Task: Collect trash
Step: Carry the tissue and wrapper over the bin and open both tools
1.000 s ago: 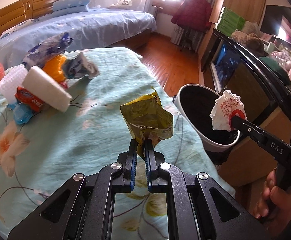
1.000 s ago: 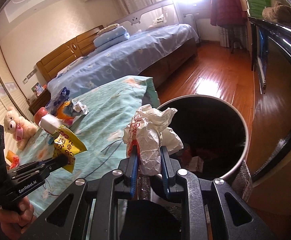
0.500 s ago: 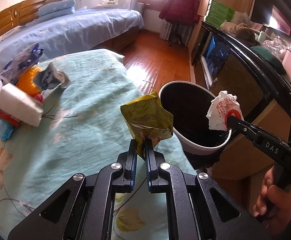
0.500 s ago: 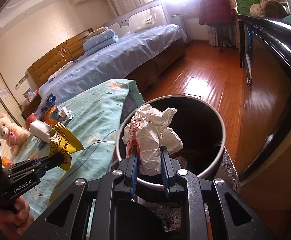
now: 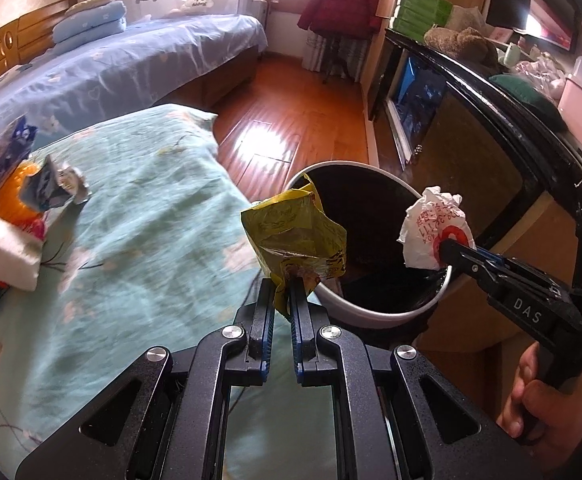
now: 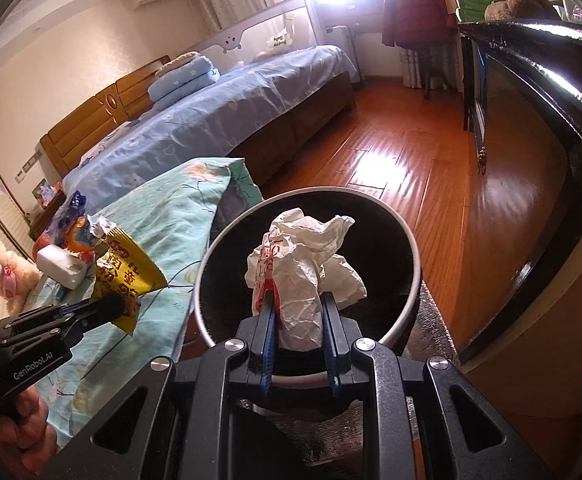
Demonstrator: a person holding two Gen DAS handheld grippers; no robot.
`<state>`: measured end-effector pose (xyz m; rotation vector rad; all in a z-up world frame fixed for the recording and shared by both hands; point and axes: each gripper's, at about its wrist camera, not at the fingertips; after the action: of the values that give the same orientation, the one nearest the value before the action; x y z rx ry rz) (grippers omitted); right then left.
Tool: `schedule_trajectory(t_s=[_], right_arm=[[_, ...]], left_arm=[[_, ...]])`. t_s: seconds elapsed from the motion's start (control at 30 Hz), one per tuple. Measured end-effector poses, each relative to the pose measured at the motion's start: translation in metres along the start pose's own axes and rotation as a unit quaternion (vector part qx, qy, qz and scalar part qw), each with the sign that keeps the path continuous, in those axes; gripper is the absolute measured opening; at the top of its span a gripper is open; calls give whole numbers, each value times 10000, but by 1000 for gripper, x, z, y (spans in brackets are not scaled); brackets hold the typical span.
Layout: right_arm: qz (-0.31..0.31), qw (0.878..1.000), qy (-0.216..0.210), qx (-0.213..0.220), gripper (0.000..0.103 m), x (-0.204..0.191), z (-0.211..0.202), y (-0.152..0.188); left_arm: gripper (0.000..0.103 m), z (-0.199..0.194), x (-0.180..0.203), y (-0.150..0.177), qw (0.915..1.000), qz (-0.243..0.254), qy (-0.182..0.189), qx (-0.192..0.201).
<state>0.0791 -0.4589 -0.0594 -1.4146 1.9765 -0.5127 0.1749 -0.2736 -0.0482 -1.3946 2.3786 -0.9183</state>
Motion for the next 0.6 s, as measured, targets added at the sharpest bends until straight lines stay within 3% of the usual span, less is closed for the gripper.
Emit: schedule_trajectory(t_s=[0.6], right_arm=[[63,9999,127,-72,21,18,14,-12]], left_arm=[[7,32,20,-20,9992,289,91,-242]])
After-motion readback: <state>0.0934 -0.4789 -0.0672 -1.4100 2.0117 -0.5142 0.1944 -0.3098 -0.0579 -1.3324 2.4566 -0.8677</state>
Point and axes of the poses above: each gripper's, at about its wrist camera, not at the fingertips, and z roughly the way its jaws point, x to its right, y to its underside, and after that the axes turned 2 degrees about -y, right-handed
